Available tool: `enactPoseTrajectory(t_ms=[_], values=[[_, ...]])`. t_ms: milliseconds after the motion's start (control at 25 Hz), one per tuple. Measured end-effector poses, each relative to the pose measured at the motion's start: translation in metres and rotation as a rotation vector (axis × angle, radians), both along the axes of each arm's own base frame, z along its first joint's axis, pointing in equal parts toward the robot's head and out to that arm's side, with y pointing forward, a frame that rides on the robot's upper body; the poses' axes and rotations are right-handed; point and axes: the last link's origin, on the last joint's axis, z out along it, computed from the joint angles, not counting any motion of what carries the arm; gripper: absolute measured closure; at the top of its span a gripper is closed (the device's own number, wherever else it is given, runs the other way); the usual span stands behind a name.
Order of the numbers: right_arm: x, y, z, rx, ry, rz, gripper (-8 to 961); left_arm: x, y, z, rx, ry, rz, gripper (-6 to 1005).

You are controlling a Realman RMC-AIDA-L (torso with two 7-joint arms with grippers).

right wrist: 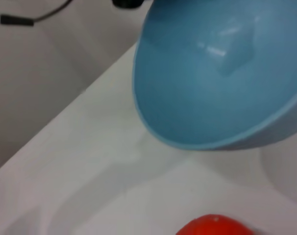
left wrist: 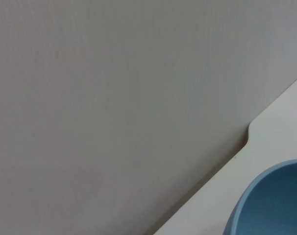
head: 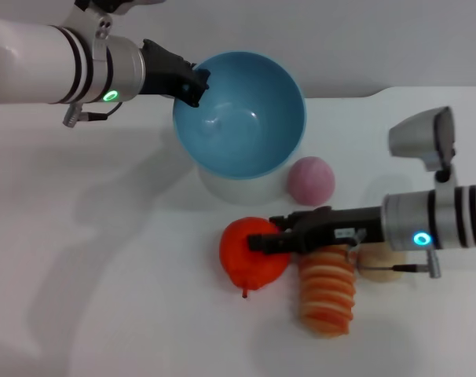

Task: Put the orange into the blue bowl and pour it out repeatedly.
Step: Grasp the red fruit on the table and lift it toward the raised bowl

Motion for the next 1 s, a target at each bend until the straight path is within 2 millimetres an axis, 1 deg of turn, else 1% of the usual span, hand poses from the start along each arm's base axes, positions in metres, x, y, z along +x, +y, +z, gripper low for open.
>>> enactPoseTrajectory(t_ms=[120, 280, 440, 520, 680, 1000], values=[[0.000, -0.004, -0.007, -0.010, -0.009, 0.009, 222, 0.000, -0.001, -0.001, -0.001, -0.001, -0.001, 1000], [-0.001, -0.005, -0.009, -0.017, -0.007, 0.016, 221, -0.002, -0.001, -0.001, 0.002, -0.002, 0.003, 1001], [0.000, -0.006, -0.001, -0.006, 0.026, 0.021, 363, -0.004, -0.002, -0.002, 0.000, -0.002, 0.007, 1001], [-0.003, -0.009, 0.005, 0.007, 0.079, 0.060, 439, -0.004, -0.003, -0.003, -0.002, 0.000, 0.007, 1001], [-0.002, -0.011, 0.013, 0.030, 0.114, 0.095, 602, -0.005, -0.004, -0.005, -0.008, 0.004, 0.007, 1001], [0.005, -0.012, 0.018, 0.043, 0.110, 0.073, 810, -0.005, -0.005, -0.006, -0.013, 0.007, 0.004, 1001]])
